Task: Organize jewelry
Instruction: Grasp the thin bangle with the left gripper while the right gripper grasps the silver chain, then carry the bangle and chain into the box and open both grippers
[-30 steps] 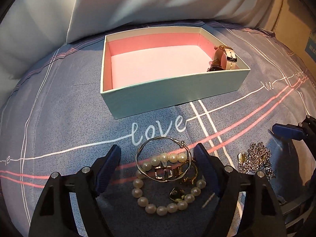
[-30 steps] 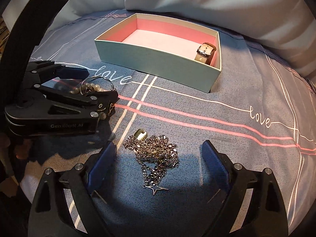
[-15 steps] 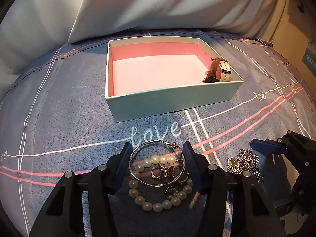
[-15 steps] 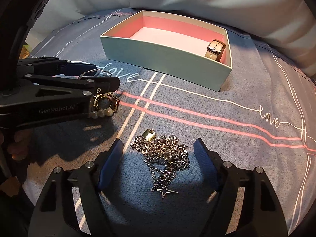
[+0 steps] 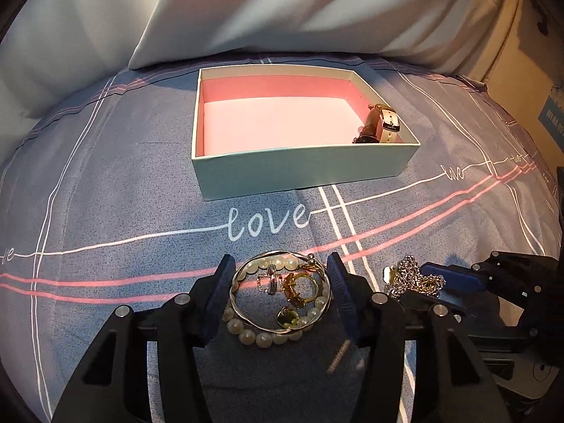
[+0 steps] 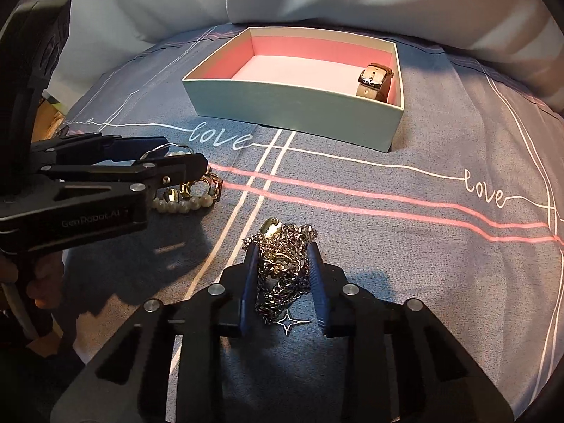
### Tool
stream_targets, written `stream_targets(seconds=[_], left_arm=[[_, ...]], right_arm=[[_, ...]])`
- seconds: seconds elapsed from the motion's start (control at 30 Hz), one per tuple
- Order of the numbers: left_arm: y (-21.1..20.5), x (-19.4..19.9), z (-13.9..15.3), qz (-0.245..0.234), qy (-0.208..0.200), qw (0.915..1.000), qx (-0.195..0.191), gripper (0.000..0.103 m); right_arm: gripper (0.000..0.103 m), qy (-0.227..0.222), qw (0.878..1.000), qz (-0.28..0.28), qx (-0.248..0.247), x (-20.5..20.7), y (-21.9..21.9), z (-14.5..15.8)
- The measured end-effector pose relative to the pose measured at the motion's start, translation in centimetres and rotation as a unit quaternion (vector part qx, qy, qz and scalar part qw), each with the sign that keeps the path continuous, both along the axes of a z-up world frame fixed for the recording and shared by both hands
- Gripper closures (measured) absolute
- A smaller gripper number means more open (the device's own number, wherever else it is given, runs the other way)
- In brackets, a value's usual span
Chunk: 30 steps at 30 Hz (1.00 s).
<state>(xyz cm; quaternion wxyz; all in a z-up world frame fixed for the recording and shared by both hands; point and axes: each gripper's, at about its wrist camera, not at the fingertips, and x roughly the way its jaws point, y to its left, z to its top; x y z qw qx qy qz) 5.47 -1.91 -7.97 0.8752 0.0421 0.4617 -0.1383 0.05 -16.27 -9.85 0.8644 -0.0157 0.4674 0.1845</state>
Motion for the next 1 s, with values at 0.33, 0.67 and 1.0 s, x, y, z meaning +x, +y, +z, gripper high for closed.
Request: stream_targets(seconds=[0.33, 0.67, 1.0], left_arm=[[0.1, -0.2, 1.4, 0.0, -0.009, 0.9999, -0.01, 0.05], [0.3, 0.2, 4.0, 0.009, -0.029, 0.9993, -0.019, 0.05], [0.6, 2.1, 8.4, 0.023, -0.065, 0.9972, -0.031, 0.05]], right_arm=[[0.079, -0.062, 0.998, 0.001, 0.006, -0.2, 0.0, 4.9], [0.079, -0.105, 0.994, 0.001, 0.011, 0.5, -0.7, 9.0], [0.079, -0.153, 0.988, 0.012, -0.003, 2.0, 0.3, 13.7]])
